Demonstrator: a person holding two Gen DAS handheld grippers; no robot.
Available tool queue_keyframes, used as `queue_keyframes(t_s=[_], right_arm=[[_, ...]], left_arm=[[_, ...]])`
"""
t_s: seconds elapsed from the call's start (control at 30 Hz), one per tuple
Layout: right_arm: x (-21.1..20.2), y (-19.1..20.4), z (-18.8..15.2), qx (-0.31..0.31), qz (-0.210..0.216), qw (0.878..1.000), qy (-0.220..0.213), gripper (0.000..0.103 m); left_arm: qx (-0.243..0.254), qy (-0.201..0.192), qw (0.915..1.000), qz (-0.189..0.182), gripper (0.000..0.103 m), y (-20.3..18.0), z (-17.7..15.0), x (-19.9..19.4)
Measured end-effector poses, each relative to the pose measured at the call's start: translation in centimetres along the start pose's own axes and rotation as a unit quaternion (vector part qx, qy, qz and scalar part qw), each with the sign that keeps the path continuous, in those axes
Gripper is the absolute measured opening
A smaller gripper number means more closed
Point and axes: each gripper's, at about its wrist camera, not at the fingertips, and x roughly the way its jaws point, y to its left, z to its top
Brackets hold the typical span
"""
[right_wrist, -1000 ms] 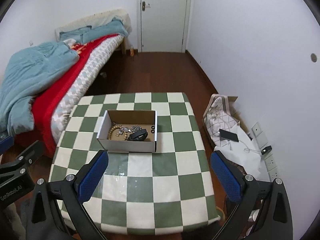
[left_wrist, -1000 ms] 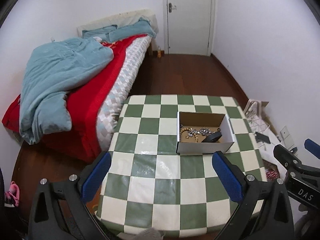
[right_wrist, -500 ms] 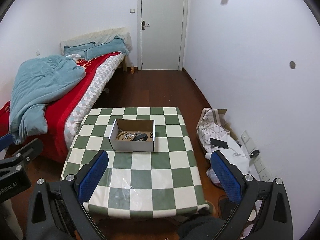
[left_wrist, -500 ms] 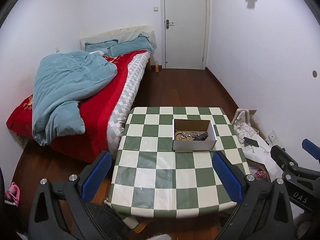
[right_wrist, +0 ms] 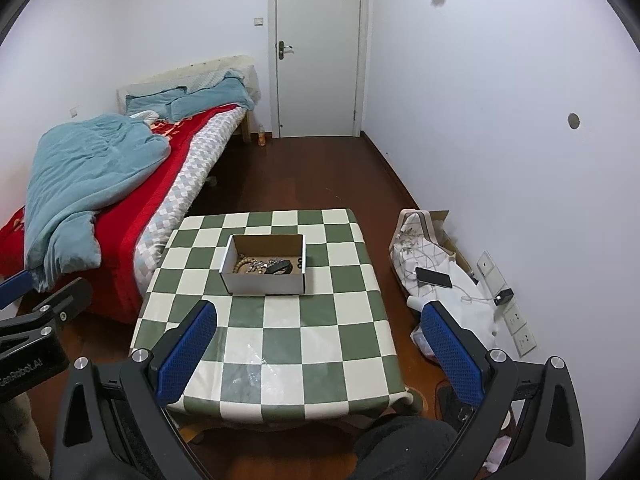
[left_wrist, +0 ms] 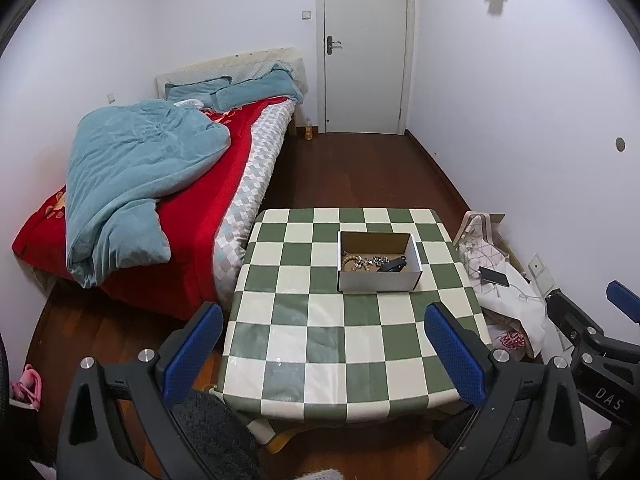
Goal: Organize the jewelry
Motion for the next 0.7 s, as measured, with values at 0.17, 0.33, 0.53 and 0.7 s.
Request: queue_keyframes(t_s=[0.17, 0.33, 0.53, 0.7], right_arm=[[1.8, -0.1, 1.5, 0.001, -0.009, 1.0, 0.005, 0.103], [3.8, 0.2, 3.3, -0.007, -0.014, 1.0, 0.006, 0.103], [6.9, 0.5, 5.3, -0.006, -0.022, 1.0, 0.012, 0.103], [9.9, 0.6, 6.7, -0.004, -0.024, 0.999, 0.024, 0.103]], left_arm=[[-0.001, 0.004, 1.0, 0.007, 0.103, -0.2, 1.2, 1.6], [-0.003, 0.011, 0.9998, 0.014, 0.103, -0.3, 2.8, 3.6], [-0.007, 0.02, 0.9997, 0.016, 0.103, -0.6, 4.9, 5.9], [-0.009, 0.034, 0.9993, 0.016, 0.103, -0.8, 6.4, 8.3]])
